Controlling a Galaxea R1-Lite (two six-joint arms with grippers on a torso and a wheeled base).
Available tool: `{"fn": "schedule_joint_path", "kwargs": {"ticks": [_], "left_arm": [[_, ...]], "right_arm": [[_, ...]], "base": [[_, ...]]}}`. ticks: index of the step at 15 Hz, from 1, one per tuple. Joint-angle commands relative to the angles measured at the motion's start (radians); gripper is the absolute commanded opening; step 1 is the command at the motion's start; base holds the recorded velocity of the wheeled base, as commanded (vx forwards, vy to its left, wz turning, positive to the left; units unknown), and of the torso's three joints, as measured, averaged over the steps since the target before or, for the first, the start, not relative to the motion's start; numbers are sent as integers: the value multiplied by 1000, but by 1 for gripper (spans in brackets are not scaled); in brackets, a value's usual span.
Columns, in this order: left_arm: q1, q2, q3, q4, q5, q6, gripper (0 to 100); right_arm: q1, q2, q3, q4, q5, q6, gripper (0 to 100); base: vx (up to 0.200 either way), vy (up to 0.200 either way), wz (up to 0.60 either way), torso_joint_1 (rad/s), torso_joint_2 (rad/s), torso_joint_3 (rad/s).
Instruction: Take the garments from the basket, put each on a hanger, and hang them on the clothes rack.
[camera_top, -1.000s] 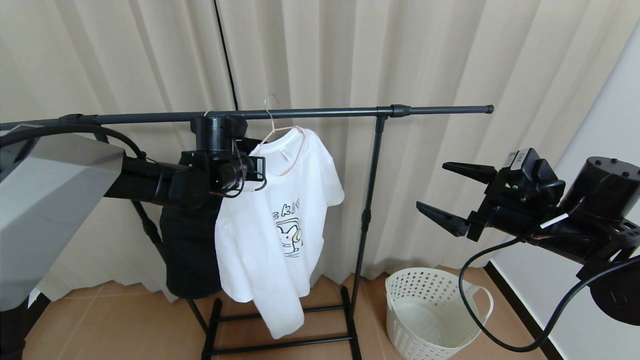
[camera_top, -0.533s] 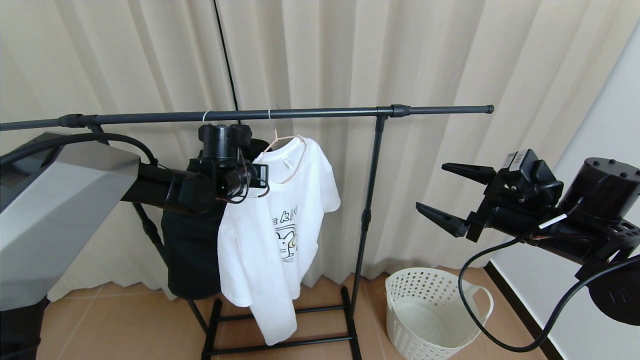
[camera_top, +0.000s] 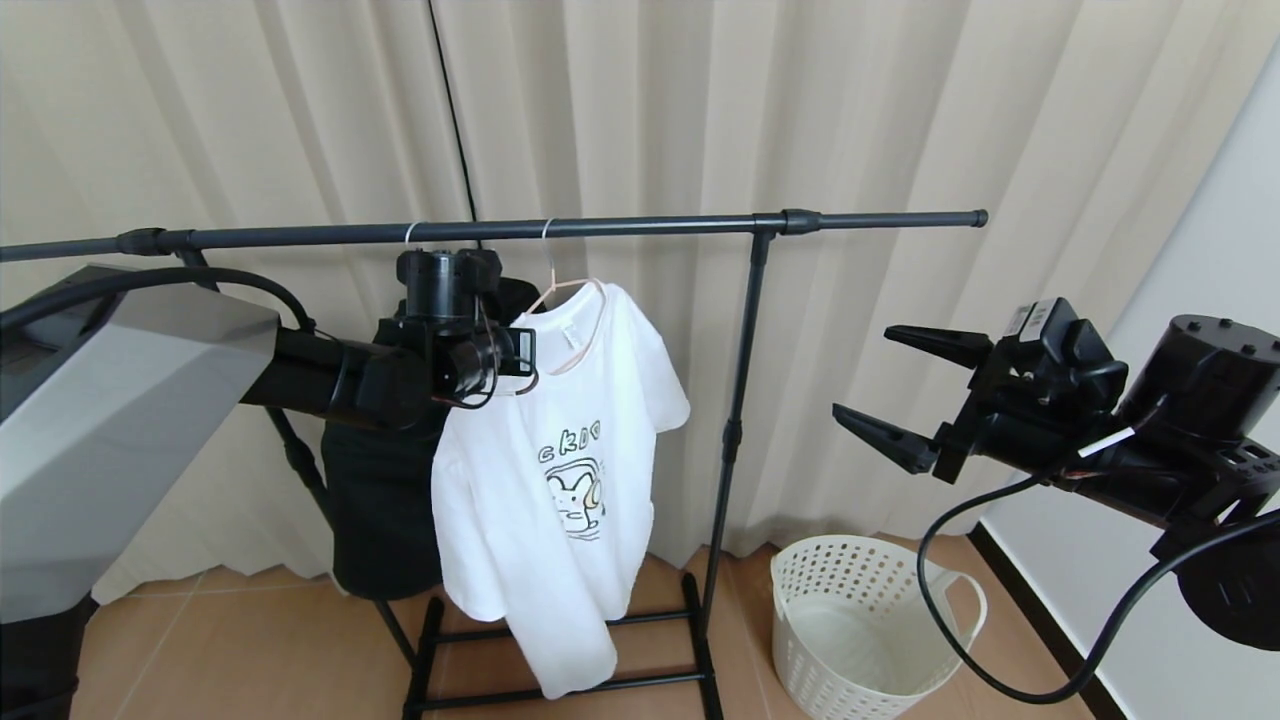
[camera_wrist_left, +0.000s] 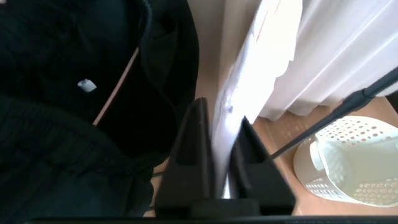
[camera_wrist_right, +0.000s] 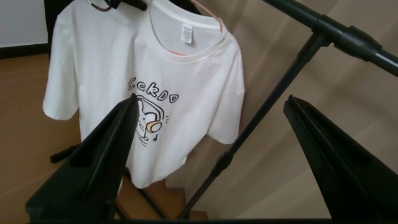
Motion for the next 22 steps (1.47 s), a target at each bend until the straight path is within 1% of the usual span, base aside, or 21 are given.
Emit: {"fn": "schedule_joint_path", "kwargs": {"ticks": [1, 3, 5, 6, 7, 8, 9, 10, 11, 12, 13, 14, 15, 16, 17, 18, 19, 20, 21, 22], "left_arm": [[-2, -31, 27, 4, 0, -8, 100], [-2, -70, 61, 4, 0, -8, 100], [-4, -163, 141, 5, 0, -7, 100], [-4, -235, 199, 7, 0, -5, 100], [-5, -330, 288, 5, -3, -3, 100], [-7, -416, 369, 7, -9, -3, 100], [-7, -485, 434, 7, -11, 0, 100], [-7, -633, 576, 5, -17, 10, 100], [-7, -731, 674, 5, -24, 26, 100], [-7, -872, 806, 5, -50, 61, 100], [-5, -1007, 931, 7, -84, 104, 100], [-5, -1127, 1049, 7, -109, 145, 100], [-5, -1214, 1139, 7, -121, 173, 100], [-5, -1334, 1279, 7, -142, 211, 100], [-5, -1380, 1334, 7, -150, 217, 100], [-5, -1436, 1398, 5, -152, 219, 100], [-4, -1522, 1506, 5, -153, 214, 100], [-4, -1522, 1506, 5, -153, 214, 100], [-5, -1601, 1520, 24, -162, 213, 100], [-5, -1703, 1520, 223, -181, 184, 100]], "right_arm": [[0, -4, 0, 0, 1, 0, 100], [-2, -7, 0, 0, 1, 0, 100], [-2, -10, -5, 0, 1, 2, 100], [-2, -10, -15, 6, -7, 6, 100], [-2, -10, -37, 12, -76, 32, 100], [2, -10, -51, 12, -142, 75, 100], [2, -15, -58, 12, -171, 114, 100], [-5, -56, -80, 52, -202, 180, 100], [-18, -112, -95, 132, -216, 210, 100], [-41, -205, -114, 287, -222, 255, 100], [-41, -276, -104, 420, -226, 284, 100], [-41, -334, -60, 481, -243, 285, 100], [-41, -385, 3, 480, -265, 284, 100], [-41, -472, 115, 465, -268, 267, 100], [-41, -509, 170, 463, -269, 259, 100], [-41, -561, 252, 463, -271, 249, 100], [-38, -651, 405, 462, -271, 206, 100], [-38, -651, 405, 462, -271, 206, 100], [-38, -734, 515, 465, -271, 173, 100], [-40, -829, 600, 475, -271, 172, 100]], "base": [[0, 0, 0, 0, 0, 0], [0, 0, 0, 0, 0, 0], [0, 0, 0, 0, 0, 0], [0, 0, 0, 0, 0, 0], [0, 0, 0, 0, 0, 0], [0, 0, 0, 0, 0, 0], [0, 0, 0, 0, 0, 0], [0, 0, 0, 0, 0, 0], [0, 0, 0, 0, 0, 0], [0, 0, 0, 0, 0, 0], [0, 0, 0, 0, 0, 0], [0, 0, 0, 0, 0, 0], [0, 0, 0, 0, 0, 0], [0, 0, 0, 0, 0, 0], [0, 0, 0, 0, 0, 0], [0, 0, 0, 0, 0, 0], [0, 0, 0, 0, 0, 0], [0, 0, 0, 0, 0, 0], [0, 0, 0, 0, 0, 0], [0, 0, 0, 0, 0, 0]]}}
